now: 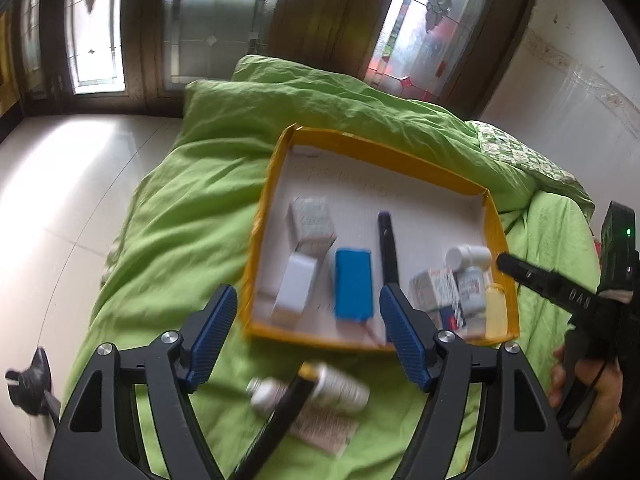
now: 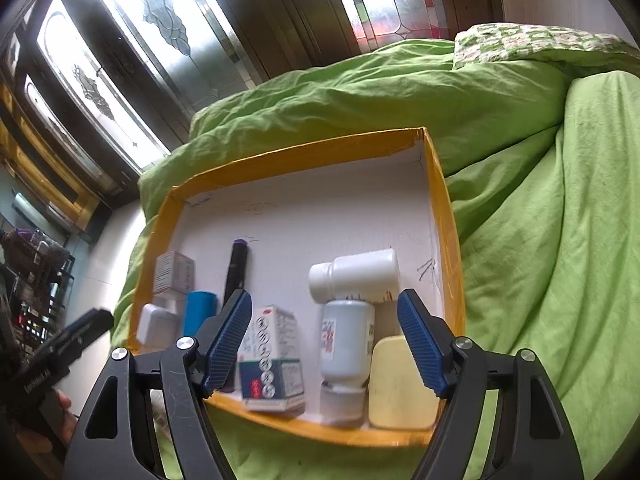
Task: Organize rigid objects
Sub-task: 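Lower the box and pill bottle into the tray and open both tools, then grasp the black marker with the left tool while the right tool grasps the yellow jar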
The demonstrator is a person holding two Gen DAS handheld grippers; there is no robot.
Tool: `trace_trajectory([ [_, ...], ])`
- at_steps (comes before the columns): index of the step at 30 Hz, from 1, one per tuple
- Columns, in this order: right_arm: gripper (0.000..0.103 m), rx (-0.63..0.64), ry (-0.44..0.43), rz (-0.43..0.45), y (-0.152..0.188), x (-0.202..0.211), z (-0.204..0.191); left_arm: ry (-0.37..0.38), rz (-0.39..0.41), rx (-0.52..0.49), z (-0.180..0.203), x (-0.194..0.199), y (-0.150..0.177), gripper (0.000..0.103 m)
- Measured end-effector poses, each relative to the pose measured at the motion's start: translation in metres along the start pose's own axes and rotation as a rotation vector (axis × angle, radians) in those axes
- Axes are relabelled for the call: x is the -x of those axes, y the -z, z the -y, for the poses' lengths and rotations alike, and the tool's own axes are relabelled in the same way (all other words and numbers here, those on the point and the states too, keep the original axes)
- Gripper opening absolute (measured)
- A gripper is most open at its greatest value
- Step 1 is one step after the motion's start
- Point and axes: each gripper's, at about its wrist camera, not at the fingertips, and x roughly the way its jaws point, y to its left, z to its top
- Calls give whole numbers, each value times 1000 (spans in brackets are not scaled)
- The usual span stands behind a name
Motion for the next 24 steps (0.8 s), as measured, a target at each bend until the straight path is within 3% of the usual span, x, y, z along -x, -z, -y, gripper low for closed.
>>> trace_trajectory([
  [4, 74, 2, -30, 1, 13, 19, -4, -5, -21, 54, -17, 14, 39, 74],
  [12, 74, 13, -55, -35, 51, 46, -3, -52, -25, 40, -12, 23, 83, 74],
  [22, 74, 32, -63, -114, 99, 65, 6, -134, -103, -17, -16, -10, 89, 73],
  [24, 74, 42, -62, -127, 107, 68, 7, -132, -112, 2, -20, -14, 89, 63],
])
